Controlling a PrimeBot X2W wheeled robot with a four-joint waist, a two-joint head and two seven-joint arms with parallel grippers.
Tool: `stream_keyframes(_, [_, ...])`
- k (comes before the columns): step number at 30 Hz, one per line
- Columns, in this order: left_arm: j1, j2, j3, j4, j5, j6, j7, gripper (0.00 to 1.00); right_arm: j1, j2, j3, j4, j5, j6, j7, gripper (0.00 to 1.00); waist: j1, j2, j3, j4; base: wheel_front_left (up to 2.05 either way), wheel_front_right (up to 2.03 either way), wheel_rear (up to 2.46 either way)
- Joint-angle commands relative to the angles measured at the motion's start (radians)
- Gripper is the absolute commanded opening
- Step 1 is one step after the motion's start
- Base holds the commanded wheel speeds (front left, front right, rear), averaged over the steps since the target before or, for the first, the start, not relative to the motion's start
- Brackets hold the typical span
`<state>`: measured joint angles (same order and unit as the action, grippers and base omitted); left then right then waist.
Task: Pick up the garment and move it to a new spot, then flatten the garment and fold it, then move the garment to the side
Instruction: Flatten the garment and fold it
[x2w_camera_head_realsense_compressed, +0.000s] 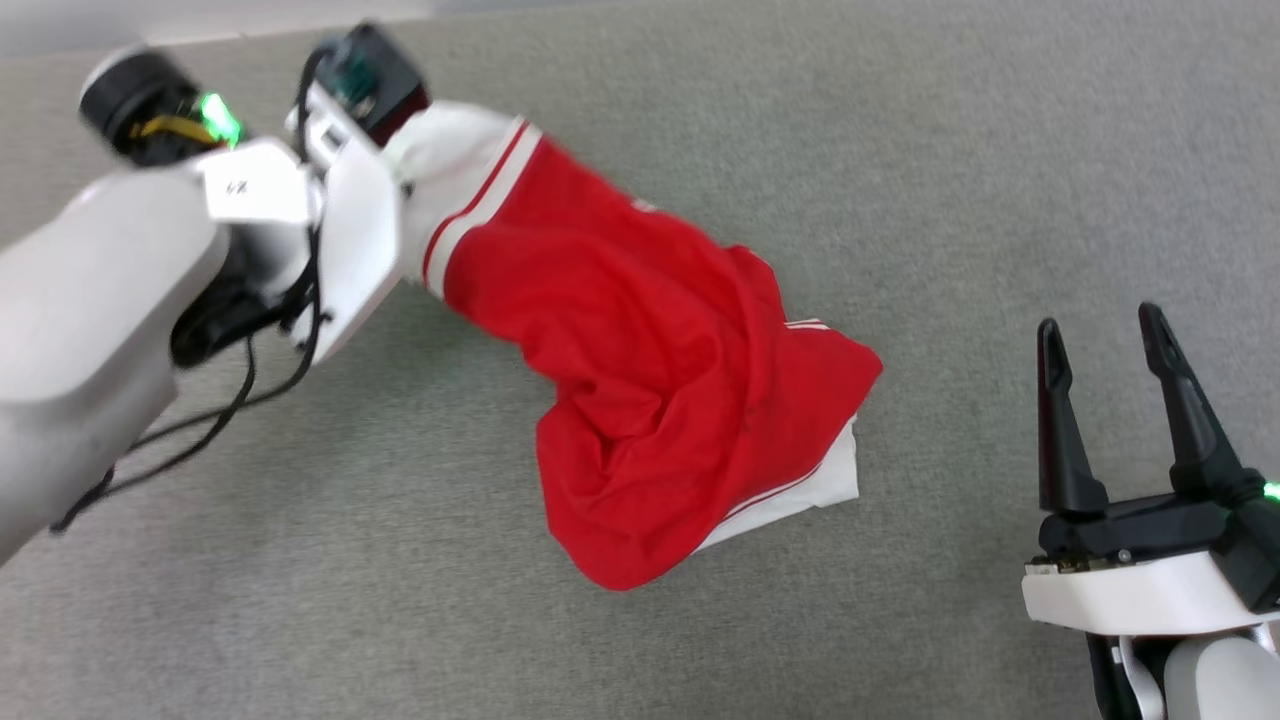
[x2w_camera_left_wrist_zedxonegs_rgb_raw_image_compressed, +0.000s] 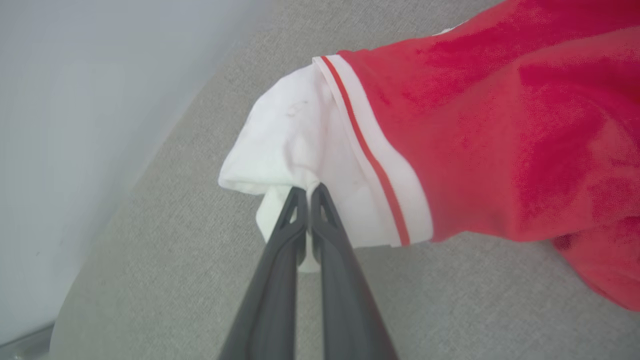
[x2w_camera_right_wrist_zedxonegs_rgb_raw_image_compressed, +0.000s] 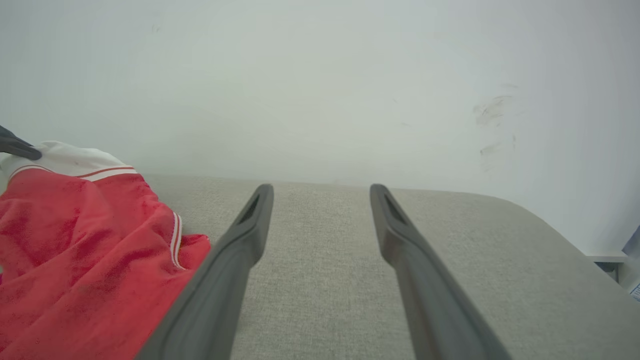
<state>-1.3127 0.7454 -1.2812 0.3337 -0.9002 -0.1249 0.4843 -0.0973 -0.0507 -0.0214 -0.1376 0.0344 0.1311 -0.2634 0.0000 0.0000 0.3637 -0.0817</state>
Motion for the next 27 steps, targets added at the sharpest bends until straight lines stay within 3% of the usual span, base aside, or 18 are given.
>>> stream_keyframes(1, [0.043, 0.027, 0.0, -0.006, -0.008, 0.013, -0.013, 0.0, 0.014, 0.001, -0.001, 0.005, -0.001, -0.001, -0.002, 1.0, 0.0, 0.0, -0.046, 0.038, 0.0, 0.0, 0.0])
stream_keyframes(7, [0.208, 0.127, 0.0, -0.014, -0.068, 0.076, -0.058, 0.0, 0.035, 0.001, 0.005, 0.013, -0.008, -0.001, -0.002, 1.0, 0.0, 0.0, -0.075, 0.058, 0.0, 0.0, 0.0])
stream_keyframes(11, [0.337, 0.148, 0.003, 0.012, -0.149, 0.107, -0.106, 0.0, 0.038, 0.001, 0.009, 0.019, -0.011, -0.001, -0.002, 1.0, 0.0, 0.0, -0.08, 0.056, 0.0, 0.0, 0.0])
stream_keyframes(16, [0.436, 0.131, 0.003, 0.058, -0.201, 0.119, -0.146, 0.0, 0.038, 0.001, 0.011, 0.025, -0.018, -0.001, -0.002, 1.0, 0.0, 0.0, -0.086, 0.051, 0.0, 0.0, 0.0])
stream_keyframes(17, [0.479, 0.102, 0.013, 0.095, -0.222, 0.125, -0.203, 0.21, 0.038, 0.001, 0.009, 0.031, -0.024, -0.001, -0.002, 1.0, 0.0, 0.0, -0.098, 0.051, 0.0, 0.0, 0.0])
stream_keyframes(18, [0.486, 0.094, 0.02, 0.106, -0.218, 0.133, -0.237, 1.0, 0.036, 0.001, 0.011, 0.032, -0.028, -0.001, -0.002, 1.0, 0.0, 0.0, -0.106, 0.051, 0.0, 0.0, 0.0])
stream_keyframes(22, [0.517, 0.064, 0.074, 0.137, -0.205, 0.168, -0.436, 1.0, 0.02, 0.001, 0.021, 0.023, -0.046, -0.001, -0.002, 1.0, 0.0, 0.0, -0.143, 0.048, 0.0, 0.0, 0.0])
stream_keyframes(27, [0.56, 0.049, 0.12, 0.127, -0.149, 0.269, -0.67, 1.0, -0.019, -0.024, 0.019, -0.014, -0.073, -0.001, -0.002, 1.0, 0.0, 0.0, -0.191, 0.057, 0.0, 0.0, 0.0])
